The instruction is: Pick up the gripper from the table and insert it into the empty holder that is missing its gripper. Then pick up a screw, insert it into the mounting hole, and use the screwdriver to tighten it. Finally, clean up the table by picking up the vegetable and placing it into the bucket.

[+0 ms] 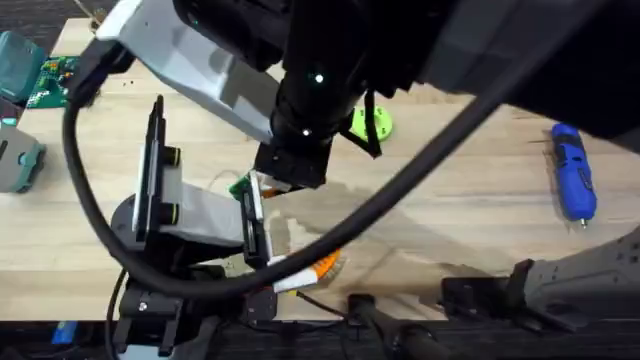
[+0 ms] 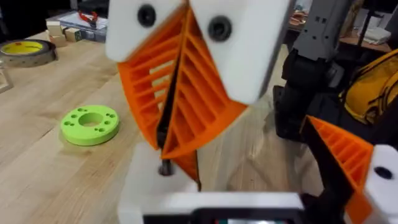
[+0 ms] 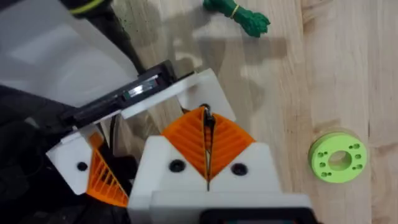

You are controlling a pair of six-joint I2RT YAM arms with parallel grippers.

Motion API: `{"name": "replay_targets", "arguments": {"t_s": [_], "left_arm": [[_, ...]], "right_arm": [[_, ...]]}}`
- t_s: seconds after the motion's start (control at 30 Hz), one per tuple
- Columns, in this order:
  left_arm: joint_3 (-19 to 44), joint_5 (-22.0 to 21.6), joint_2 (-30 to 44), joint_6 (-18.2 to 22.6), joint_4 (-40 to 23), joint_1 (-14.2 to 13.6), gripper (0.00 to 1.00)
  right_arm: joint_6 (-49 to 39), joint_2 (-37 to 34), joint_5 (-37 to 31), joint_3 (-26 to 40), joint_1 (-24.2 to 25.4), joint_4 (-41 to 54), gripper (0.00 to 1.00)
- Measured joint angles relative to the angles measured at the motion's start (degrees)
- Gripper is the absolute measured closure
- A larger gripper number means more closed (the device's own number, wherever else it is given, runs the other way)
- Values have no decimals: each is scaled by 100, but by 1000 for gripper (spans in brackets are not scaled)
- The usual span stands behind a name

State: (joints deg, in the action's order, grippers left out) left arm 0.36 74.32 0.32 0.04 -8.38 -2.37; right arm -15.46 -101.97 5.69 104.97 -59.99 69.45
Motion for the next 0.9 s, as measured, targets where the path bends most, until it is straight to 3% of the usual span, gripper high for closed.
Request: {"name": "replay_targets", "arguments": {"t_s": [0.9], "left_arm": [[0, -20, -1, 131, 4, 0, 7]], "right_arm": [[2, 0, 123, -2, 4, -44, 996]]}}
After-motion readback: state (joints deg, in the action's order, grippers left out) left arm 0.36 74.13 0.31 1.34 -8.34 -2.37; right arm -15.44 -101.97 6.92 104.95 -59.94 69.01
